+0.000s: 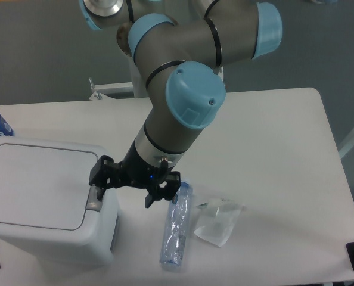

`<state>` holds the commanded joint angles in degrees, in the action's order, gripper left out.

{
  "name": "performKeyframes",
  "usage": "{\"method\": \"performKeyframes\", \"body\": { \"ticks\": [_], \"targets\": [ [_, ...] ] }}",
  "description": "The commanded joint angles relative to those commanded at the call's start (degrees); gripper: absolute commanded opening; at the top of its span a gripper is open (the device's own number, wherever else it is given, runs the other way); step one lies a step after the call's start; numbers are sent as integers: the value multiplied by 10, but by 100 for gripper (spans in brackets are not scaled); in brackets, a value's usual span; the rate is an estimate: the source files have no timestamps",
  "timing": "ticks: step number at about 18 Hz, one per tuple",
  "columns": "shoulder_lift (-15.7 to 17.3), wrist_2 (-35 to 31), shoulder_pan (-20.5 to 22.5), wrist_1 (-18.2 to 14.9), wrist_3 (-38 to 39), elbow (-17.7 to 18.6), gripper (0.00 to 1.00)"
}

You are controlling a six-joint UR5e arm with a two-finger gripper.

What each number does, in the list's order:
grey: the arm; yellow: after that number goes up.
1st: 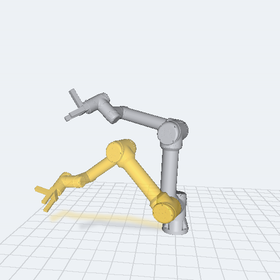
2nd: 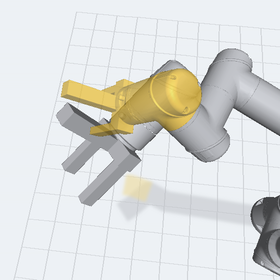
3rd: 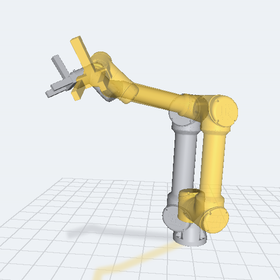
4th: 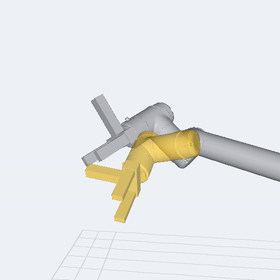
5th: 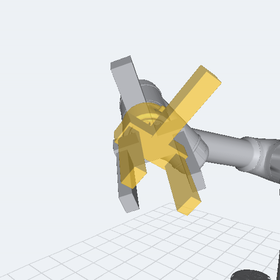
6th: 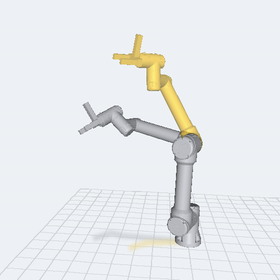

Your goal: Open the trash can

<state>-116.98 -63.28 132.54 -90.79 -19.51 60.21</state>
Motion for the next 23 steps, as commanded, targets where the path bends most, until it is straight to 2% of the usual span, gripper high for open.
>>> {"method": "performKeyframes", "body": {
  "ticks": [5,19,20,23],
  "targets": [
    [-1,-20,-2,-2,-1,1,100],
    [10,-21,-1,-1,-4,-2,100],
    [12,-22,0,4,-5,-4,100],
    [26,-27,8,52,-5,2,100]
  ]
}}
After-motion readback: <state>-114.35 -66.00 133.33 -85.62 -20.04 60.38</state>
